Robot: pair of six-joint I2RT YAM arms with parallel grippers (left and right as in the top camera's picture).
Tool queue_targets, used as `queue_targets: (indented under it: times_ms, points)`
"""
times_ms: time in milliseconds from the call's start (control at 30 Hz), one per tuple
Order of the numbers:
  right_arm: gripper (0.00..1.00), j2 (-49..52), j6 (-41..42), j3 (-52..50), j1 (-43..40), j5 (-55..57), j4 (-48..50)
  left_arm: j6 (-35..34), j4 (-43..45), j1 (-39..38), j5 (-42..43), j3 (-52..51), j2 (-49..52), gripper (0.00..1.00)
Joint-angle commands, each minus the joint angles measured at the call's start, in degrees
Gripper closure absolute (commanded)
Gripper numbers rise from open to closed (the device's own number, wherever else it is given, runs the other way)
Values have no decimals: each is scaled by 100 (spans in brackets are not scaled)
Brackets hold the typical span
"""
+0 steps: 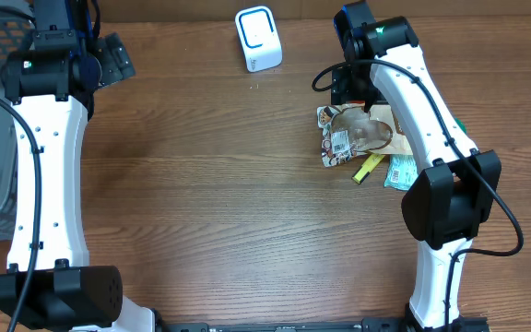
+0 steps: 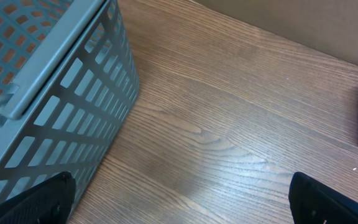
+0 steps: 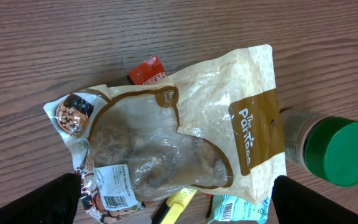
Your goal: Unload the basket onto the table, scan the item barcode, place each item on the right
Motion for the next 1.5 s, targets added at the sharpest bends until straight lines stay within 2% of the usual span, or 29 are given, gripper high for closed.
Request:
queue_targets:
  times_ms: [0,200,367,967,1467]
  points:
    - [0,-98,42,22,-22,-17,26,-81,13,-33,-76,44,48,0]
    - [0,-199,42,26,-76,-17,127,-81,13,-31,-76,44,48,0]
    - [0,-822,42,26,-74,-17,127,-81,13,-22,-76,44,48,0]
    - [0,-5112,42,28,-74,-15,116,-81,13,-63,-74,44,48,0]
    - [0,-7877,-81,11,-74,48,-131,-81,13,-63,-74,44,48,0]
